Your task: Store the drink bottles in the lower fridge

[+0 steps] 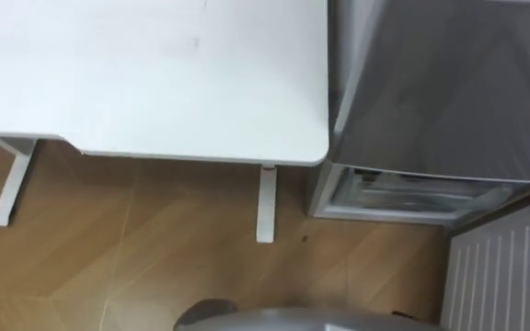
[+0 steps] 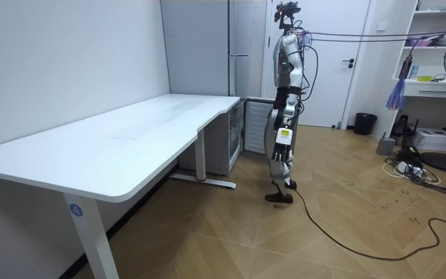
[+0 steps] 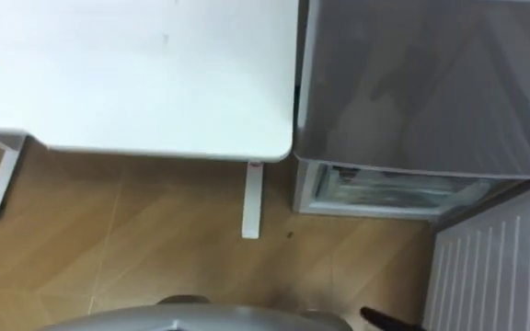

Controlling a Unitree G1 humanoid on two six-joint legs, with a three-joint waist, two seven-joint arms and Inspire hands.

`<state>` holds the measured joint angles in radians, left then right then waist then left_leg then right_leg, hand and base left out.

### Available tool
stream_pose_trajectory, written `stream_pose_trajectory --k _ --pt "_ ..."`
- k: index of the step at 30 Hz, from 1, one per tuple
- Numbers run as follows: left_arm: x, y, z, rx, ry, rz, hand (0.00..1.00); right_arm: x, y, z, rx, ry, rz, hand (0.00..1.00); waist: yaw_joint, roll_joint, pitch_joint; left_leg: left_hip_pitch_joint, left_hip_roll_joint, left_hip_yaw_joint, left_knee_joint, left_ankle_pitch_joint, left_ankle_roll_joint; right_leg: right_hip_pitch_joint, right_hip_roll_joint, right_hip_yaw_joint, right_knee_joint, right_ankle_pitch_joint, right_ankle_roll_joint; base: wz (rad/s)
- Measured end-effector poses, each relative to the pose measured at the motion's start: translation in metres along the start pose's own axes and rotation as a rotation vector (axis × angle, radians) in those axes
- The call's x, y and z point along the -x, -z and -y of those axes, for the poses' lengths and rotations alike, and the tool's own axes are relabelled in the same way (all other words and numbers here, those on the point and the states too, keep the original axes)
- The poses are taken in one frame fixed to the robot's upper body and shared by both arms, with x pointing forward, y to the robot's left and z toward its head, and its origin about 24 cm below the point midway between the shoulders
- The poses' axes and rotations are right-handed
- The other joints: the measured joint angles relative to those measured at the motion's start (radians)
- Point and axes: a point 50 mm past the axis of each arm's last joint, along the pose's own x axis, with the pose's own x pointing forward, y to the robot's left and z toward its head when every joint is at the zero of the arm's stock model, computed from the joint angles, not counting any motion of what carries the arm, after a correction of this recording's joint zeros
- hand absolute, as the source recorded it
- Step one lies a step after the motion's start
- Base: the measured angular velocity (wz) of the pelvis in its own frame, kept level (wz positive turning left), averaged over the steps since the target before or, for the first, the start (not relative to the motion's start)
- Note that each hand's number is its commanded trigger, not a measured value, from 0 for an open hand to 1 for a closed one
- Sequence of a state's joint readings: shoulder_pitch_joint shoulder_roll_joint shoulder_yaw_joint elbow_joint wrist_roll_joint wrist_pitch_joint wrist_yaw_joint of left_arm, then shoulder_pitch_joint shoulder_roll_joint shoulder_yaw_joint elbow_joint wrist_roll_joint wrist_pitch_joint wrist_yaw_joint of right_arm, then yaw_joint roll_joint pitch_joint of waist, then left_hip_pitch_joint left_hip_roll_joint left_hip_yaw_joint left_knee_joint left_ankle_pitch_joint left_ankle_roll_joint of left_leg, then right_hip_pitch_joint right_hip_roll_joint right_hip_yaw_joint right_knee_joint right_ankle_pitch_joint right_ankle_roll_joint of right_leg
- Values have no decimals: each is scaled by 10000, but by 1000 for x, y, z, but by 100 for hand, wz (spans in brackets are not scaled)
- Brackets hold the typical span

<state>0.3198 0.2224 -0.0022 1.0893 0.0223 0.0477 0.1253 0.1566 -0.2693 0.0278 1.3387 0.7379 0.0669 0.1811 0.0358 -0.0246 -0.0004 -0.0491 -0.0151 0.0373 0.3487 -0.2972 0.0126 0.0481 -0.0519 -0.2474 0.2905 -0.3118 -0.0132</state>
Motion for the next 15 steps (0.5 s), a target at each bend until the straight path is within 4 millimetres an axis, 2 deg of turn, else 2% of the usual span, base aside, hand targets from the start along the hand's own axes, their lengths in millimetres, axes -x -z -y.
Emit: stream_pose_trajectory --k 2,6,9,15 --pt "1 3 4 -273 54 -193 0 -1 8 -4 292 111 -255 0 -21 -107 49 162 0 33 -143 35 -11 217 34 3 -253 57 -3 -5" --pt "1 5 4 -167 14 -430 0 -3 18 -12 902 -7 -737 0 -33 -296 79 299 26 79 -205 45 -29 406 80 12 -407 121 -18 -1" --pt "1 5 11 -108 175 -504 0 -4 22 -18 1117 -51 -809 0 -31 -266 89 416 30 158 -271 62 0 520 161 136 -557 235 35 -7" --pt "1 3 14 -132 209 -750 0 -4 24 -19 1471 162 -889 0 -72 -205 103 616 42 173 -317 83 40 744 196 244 -720 373 69 -4"
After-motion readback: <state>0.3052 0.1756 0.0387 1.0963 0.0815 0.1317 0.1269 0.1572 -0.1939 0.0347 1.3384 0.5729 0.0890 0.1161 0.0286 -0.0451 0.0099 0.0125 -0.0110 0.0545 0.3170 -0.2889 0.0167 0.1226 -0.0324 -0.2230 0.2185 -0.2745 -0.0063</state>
